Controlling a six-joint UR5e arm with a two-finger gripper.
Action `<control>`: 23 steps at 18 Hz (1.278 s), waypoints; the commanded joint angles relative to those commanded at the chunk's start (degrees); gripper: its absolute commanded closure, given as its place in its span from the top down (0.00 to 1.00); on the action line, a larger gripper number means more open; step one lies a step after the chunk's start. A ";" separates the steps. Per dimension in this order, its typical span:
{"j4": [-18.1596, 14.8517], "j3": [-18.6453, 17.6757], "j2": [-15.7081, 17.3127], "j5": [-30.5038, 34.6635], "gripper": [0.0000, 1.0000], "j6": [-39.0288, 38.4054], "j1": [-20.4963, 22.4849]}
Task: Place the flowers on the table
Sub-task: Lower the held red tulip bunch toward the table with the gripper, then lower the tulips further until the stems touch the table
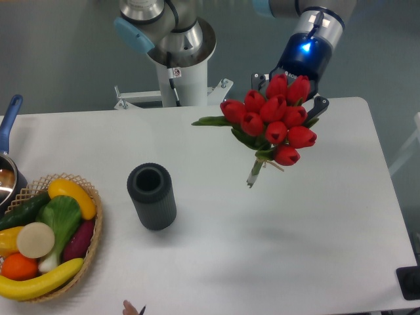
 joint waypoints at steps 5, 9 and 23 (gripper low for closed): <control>-0.09 -1.05 2.20 14.23 0.37 0.26 -1.14; -0.18 -1.14 2.38 31.28 0.39 0.35 -6.93; -0.44 0.35 -12.55 62.33 0.38 8.70 -15.90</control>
